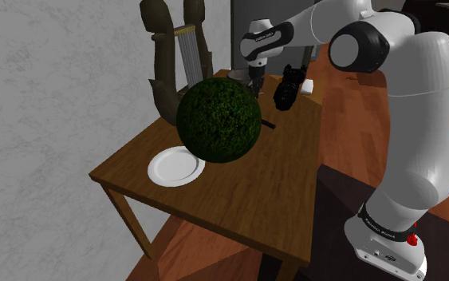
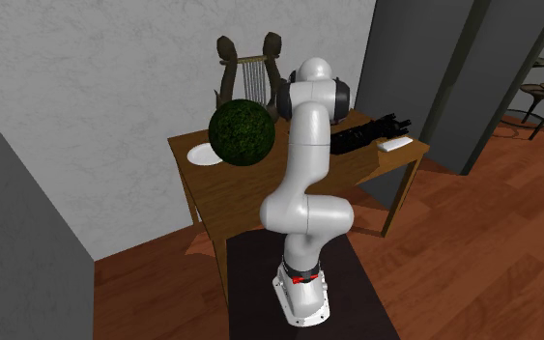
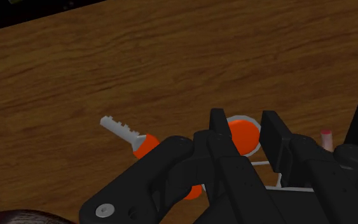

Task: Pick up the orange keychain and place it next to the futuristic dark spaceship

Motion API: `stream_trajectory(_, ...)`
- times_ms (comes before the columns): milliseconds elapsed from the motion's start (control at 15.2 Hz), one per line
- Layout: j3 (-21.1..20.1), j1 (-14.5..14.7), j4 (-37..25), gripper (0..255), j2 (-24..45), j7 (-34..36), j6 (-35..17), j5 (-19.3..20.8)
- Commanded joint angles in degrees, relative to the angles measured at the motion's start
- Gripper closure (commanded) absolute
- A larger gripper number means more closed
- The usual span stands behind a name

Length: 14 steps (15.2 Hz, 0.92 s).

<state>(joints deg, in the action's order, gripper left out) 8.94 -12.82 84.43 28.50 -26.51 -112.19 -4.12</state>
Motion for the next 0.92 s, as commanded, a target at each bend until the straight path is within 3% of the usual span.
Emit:
stream_trajectory(0, 0.0, 0.0, 0.8, 255, 0.5, -0.1, -1.3, -0.1)
stream_trajectory(396, -0.2, -0.1, 3.3, 255, 2.3, -0.3, -5.6, -0.4)
stream_trajectory(858, -0.2, -0.1, 3.3, 255, 2.3, -0.3, -5.6, -0.4)
